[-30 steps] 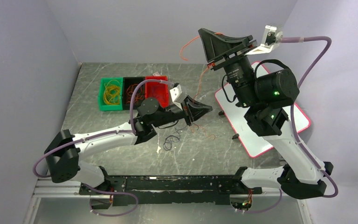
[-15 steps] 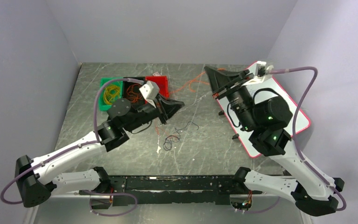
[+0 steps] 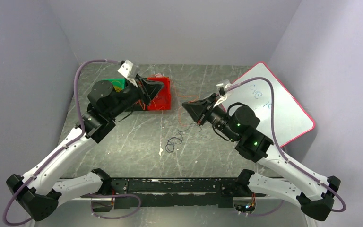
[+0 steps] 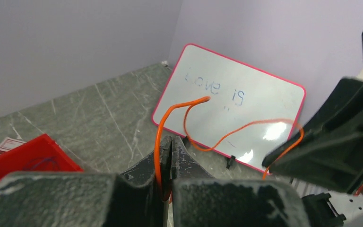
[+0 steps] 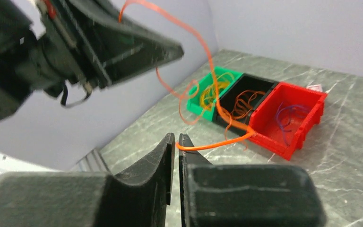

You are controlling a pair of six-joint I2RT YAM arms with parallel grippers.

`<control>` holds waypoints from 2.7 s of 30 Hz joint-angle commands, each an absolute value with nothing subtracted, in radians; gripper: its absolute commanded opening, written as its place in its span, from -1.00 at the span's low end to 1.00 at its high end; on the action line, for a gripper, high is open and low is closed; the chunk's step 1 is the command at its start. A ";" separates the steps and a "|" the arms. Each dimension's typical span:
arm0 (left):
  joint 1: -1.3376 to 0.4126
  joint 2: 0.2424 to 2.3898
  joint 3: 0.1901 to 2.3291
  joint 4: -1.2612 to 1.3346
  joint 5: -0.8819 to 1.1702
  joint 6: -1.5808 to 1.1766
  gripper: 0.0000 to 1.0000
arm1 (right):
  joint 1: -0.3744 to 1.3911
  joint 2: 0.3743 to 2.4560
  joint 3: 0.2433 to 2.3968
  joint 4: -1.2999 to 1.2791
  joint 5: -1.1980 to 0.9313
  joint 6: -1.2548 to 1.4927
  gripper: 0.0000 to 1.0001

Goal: Untangle the cables

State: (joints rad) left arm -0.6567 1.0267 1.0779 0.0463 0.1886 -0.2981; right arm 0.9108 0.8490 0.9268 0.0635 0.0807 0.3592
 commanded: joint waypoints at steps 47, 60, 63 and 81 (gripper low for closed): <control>-0.134 1.357 1.388 -0.108 0.373 -0.135 -0.86 | 0.914 0.780 0.680 -0.007 0.011 0.299 0.05; -0.118 1.360 1.367 -0.135 0.363 -0.123 -0.86 | 0.915 0.790 0.670 -0.013 0.011 0.303 0.06; -0.118 1.363 1.354 -0.137 0.354 -0.121 -0.86 | 0.914 0.795 0.670 -0.012 0.006 0.304 0.05; -0.112 1.417 1.309 -0.125 0.322 -0.114 -0.86 | 0.915 0.800 0.657 -0.018 0.012 0.299 0.06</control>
